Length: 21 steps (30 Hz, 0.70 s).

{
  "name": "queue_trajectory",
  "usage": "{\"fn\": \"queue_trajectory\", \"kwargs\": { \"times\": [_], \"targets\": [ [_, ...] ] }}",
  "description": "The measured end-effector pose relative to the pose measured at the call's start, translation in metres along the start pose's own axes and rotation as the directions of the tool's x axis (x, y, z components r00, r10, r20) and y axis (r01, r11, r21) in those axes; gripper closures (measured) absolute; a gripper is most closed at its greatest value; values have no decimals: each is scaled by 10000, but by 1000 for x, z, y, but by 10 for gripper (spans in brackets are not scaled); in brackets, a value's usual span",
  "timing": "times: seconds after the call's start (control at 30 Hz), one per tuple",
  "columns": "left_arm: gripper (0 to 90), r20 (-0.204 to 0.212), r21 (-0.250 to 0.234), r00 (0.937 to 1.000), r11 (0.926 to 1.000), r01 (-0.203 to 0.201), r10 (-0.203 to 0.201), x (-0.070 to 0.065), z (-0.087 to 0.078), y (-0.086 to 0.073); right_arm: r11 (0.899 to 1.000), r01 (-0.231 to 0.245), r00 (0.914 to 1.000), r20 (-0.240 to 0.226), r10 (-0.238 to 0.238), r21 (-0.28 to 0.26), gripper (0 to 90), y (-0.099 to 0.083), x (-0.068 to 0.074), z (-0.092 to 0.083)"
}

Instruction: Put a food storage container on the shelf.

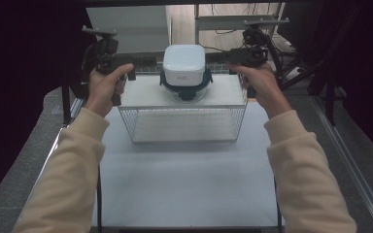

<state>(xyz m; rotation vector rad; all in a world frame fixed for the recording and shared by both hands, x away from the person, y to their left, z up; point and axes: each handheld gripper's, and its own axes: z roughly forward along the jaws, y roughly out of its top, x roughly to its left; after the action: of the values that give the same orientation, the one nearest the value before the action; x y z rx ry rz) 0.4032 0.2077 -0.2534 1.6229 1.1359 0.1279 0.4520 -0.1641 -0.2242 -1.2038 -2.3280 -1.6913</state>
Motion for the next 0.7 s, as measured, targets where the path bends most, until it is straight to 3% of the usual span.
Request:
{"fn": "queue_trajectory", "kwargs": {
  "times": [0.2,0.3,0.4,0.6,0.7],
  "targets": [
    [251,-236,129,9984,9986,-518,521,-6,-22,-58,9918,1264,9913,343,-1270,196,236,-46,14,-29],
    [240,-517,194,9947,9960,-876,885,-11,-30,-89,9822,1842,9799,713,-1865,375,226,-78,17,-41],
    [233,-570,334,9935,9947,-969,987,-11,-34,-119,9760,2131,9701,1091,-2169,450,221,-106,17,-48],
    [234,-1030,580,9883,9926,-1071,1126,-2,-34,-179,9734,2213,9652,1294,-2273,591,219,-171,11,-54],
    [235,-1063,1019,9868,9886,-1112,1220,2,-28,-204,9791,1892,9725,1233,-1974,746,219,-205,2,-55]
  ]
}}
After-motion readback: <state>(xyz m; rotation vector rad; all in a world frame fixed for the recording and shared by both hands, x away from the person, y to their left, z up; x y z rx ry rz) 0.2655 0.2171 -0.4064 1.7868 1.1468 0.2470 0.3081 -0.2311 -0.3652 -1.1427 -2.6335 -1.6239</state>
